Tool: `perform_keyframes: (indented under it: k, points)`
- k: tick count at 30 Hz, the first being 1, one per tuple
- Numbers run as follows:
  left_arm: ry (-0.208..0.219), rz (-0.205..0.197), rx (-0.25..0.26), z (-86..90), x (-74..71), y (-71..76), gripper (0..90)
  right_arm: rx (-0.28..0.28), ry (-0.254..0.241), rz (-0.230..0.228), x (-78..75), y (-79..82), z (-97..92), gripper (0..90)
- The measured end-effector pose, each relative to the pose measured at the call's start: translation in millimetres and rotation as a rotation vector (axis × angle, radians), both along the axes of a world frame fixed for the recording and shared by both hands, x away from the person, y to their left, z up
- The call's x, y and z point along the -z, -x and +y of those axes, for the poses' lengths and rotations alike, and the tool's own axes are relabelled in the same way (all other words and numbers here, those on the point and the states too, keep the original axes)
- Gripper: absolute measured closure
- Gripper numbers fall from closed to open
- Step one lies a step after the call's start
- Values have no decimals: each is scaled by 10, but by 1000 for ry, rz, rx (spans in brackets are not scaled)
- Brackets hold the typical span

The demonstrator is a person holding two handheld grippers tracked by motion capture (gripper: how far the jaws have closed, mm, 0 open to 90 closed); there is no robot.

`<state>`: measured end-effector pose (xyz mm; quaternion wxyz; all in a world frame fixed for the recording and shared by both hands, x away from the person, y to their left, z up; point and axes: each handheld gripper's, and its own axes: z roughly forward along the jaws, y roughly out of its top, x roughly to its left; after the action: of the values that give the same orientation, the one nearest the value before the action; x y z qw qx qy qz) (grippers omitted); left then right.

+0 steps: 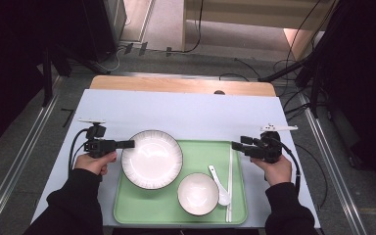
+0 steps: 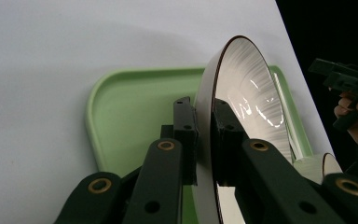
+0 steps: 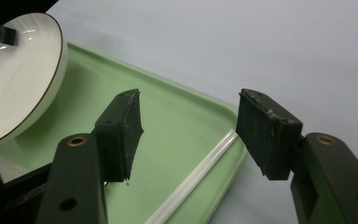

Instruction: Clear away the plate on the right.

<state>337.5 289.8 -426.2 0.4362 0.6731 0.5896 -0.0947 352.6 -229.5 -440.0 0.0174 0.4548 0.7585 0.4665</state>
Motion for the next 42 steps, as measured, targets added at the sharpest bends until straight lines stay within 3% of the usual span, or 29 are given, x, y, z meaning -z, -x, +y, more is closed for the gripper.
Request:
perform_keyframes:
  k: [17,28,30,32,38,42]
  points:
    - [-41,27,51,-81,175,59,849,-16,-6,-23,-28,143,-104,414]
    - [-102,8,70,-101,260,60,859,1,-5,-22,-13,153,-146,395]
    - [-130,-6,77,-117,261,67,851,9,0,-23,-16,156,-148,396]
    - [-185,-26,90,-150,266,83,835,8,10,-31,-19,159,-146,395]
    - [-203,-109,97,-145,219,116,778,1,7,-34,-27,172,-146,377]
    - [-233,-175,105,-132,161,160,678,-6,7,-38,-35,191,-170,373]
